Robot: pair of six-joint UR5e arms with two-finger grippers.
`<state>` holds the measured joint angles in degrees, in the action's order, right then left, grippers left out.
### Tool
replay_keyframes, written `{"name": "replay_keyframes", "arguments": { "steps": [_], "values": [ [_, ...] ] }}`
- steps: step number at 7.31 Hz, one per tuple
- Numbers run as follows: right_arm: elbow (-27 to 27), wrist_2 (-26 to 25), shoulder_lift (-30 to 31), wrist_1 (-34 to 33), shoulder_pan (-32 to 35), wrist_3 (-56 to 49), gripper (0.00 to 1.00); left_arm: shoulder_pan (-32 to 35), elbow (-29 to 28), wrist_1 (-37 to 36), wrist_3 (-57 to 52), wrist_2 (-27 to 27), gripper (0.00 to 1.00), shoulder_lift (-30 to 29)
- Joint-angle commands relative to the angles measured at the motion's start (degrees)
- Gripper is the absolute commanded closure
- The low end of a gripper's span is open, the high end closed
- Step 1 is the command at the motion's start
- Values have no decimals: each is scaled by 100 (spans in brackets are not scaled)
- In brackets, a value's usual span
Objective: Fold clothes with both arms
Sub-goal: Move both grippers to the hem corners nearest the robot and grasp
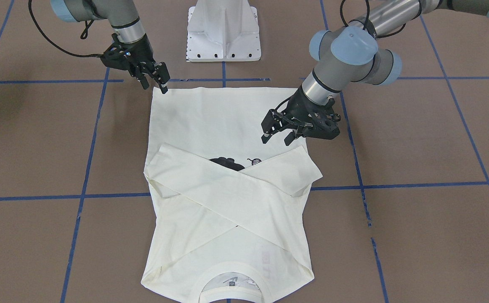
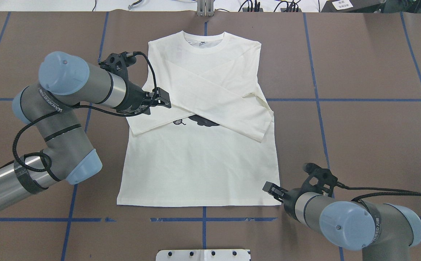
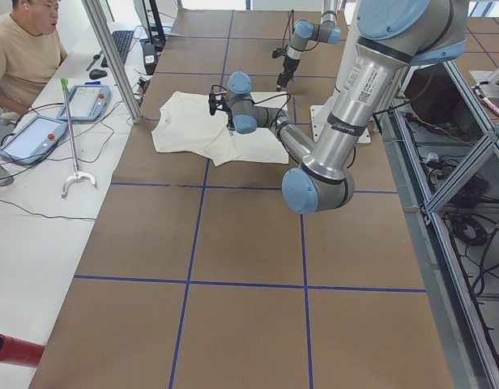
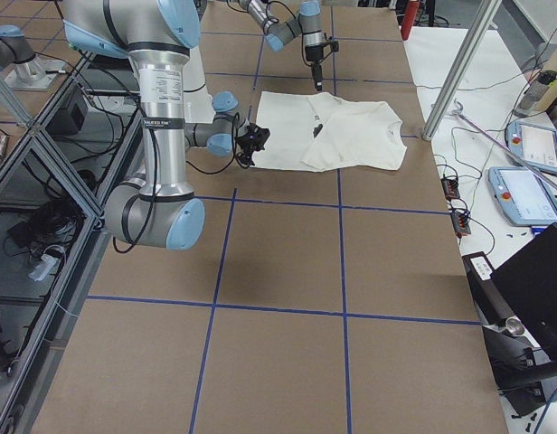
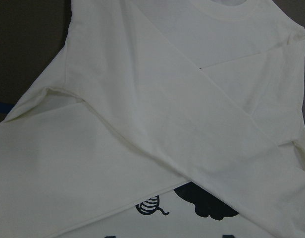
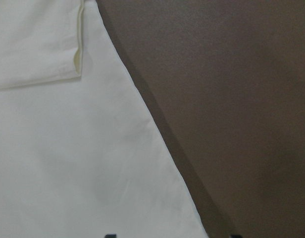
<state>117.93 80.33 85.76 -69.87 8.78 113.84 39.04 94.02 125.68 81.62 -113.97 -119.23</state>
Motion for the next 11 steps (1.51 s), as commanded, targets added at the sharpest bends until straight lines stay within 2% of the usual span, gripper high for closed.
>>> {"name": "replay_keyframes", "arguments": {
  "steps": [1, 2, 3, 5, 6, 7, 9, 10, 11],
  "values": [
    [2, -8, -50, -308, -113, 86, 24, -2, 11, 0, 21, 7, 22, -4],
    [-24, 1, -33, -343, -140, 86, 29, -2, 11, 0, 21, 7, 22, -4],
    [-33, 1, -50, -387, -201, 86, 42, -2, 2, 9, 21, 7, 21, -4],
    [-42, 1, -68, -387, -201, 77, 60, -2, 2, 9, 12, -2, 21, 13],
    [-25, 1, -68, -387, -201, 77, 89, -2, -7, 18, 12, -2, 21, 13],
    [-51, 1, -59, -387, -228, 77, 100, -2, -33, 18, 12, -2, 21, 13],
    [-34, 1, -59, -387, -281, 68, 100, 7, 71, 0, 99, -2, 21, 40],
    [62, 18, -59, -387, -254, 51, 100, -19, 194, 9, 605, 59, 21, 240],
    [237, 105, -25, -387, -228, 42, 100, -211, 596, -26, 845, 407, 21, 668]
  ]
}}
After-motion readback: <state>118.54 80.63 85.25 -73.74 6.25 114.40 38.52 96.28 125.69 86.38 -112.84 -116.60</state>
